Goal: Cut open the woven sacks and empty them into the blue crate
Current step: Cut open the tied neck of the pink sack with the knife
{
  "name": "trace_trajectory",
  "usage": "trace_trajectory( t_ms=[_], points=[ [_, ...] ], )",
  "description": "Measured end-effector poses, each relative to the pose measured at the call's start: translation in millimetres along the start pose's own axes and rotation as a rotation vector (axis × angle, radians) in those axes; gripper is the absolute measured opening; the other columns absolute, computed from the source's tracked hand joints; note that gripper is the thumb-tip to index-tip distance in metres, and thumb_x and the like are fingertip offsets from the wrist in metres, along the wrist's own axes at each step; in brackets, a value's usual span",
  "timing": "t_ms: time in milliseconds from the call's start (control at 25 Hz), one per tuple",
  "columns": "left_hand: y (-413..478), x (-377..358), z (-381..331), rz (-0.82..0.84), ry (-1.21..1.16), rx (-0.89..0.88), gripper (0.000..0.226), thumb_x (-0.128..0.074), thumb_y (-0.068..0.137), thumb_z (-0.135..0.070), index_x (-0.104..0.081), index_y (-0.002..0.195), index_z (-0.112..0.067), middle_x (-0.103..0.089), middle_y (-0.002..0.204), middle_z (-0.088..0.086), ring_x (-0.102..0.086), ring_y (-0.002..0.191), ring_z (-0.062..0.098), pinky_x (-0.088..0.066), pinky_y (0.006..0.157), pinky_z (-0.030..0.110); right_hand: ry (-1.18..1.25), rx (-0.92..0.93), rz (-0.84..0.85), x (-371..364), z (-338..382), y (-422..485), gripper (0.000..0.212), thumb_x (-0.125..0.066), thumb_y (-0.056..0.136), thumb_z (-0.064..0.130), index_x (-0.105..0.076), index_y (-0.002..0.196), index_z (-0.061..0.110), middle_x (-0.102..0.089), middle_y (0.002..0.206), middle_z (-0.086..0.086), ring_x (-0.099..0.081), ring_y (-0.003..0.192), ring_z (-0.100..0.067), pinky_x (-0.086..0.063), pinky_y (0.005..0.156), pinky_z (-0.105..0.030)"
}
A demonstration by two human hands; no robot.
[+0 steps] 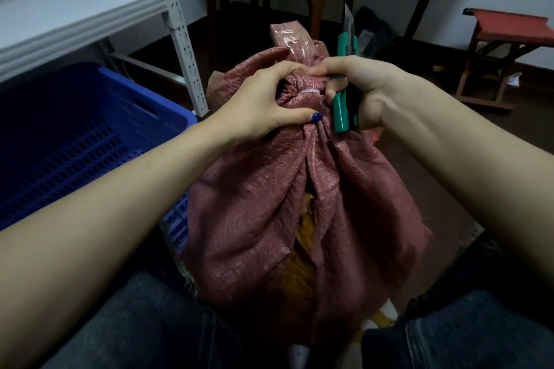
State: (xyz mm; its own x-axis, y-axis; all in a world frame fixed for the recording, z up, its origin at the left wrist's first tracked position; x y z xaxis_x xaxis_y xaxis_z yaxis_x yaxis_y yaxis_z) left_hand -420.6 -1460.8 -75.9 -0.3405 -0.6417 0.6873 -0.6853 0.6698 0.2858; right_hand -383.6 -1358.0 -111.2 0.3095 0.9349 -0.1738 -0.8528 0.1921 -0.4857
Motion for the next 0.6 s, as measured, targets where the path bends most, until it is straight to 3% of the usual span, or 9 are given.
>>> trace_trajectory(
  t_ms=[120, 240, 360, 520, 600],
  points=[
    [1.5, -0.4, -4.1, -0.019, 0.092, -0.026, 0.066, -0.076, 0.072, -0.037, -0.051, 0.130, -0.016, -0.060, 0.122, -0.003, -0.053, 0.115, 0.009, -0.036, 0.100, 0.020, 0.040, -0.021, 0.007, 0.2, -2.9, 0.7, 0.031, -0.062, 0.086, 0.013, -0.047, 0.059, 0.018, -0.036, 0.032, 0.009, -0.037, 0.024, -0.003, -0.037, 0.034, -0.011],
    [3.3, -1.8, -5.2, -0.029, 0.152, -0.031, 0.061, -0.074, 0.075, -0.037, -0.053, 0.128, -0.018, -0.061, 0.116, -0.003, -0.053, 0.110, 0.008, -0.033, 0.089, 0.013, 0.073, -0.026, 0.013, 0.1, -5.6, 1.1, 0.030, -0.061, 0.086, 0.012, -0.048, 0.060, 0.017, -0.034, 0.033, 0.009, -0.035, 0.023, -0.003, -0.035, 0.031, -0.011],
    [2.8, 2.2, -6.3, -0.098, 0.350, -0.037, 0.062, -0.071, 0.073, -0.049, -0.055, 0.127, -0.023, -0.052, 0.121, 0.010, -0.044, 0.118, 0.025, -0.030, 0.096, 0.029, 0.092, -0.011, 0.005, 3.1, -3.6, 2.4, 0.027, -0.062, 0.085, 0.011, -0.048, 0.063, 0.017, -0.035, 0.034, 0.009, -0.035, 0.023, -0.004, -0.034, 0.032, -0.008],
    [3.8, 11.2, -19.8, -0.202, 0.602, -0.143, 0.075, -0.053, 0.065, -0.071, -0.060, 0.121, -0.021, -0.020, 0.152, 0.020, -0.010, 0.143, 0.035, -0.008, 0.113, 0.047, 0.103, -0.009, 0.025, 4.3, 2.0, -0.1, 0.031, -0.061, 0.085, 0.012, -0.047, 0.059, 0.017, -0.035, 0.034, 0.010, -0.035, 0.023, -0.004, -0.033, 0.030, -0.009],
    [6.0, -0.7, -21.4, -0.118, 0.545, -0.187, 0.081, -0.047, 0.065, -0.071, -0.059, 0.117, -0.011, -0.036, 0.147, 0.015, -0.021, 0.142, 0.031, -0.012, 0.113, 0.043, 0.109, -0.018, 0.040, 4.3, 1.8, -2.7, 0.033, -0.059, 0.087, 0.012, -0.044, 0.058, 0.017, -0.034, 0.032, 0.009, -0.034, 0.022, -0.004, -0.033, 0.029, -0.010]
  ],
)
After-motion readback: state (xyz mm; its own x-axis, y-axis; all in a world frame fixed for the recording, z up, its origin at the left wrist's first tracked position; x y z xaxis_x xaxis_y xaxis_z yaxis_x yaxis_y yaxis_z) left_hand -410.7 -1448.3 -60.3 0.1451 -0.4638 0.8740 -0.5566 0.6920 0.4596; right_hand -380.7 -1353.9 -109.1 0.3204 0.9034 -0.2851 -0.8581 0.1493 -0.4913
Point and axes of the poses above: each hand's wrist, its own y-axis towards the middle knuckle, its own x-axis out of the back of the hand, z = x × y, the point moved 10 cm from there along y, towards the middle knuckle
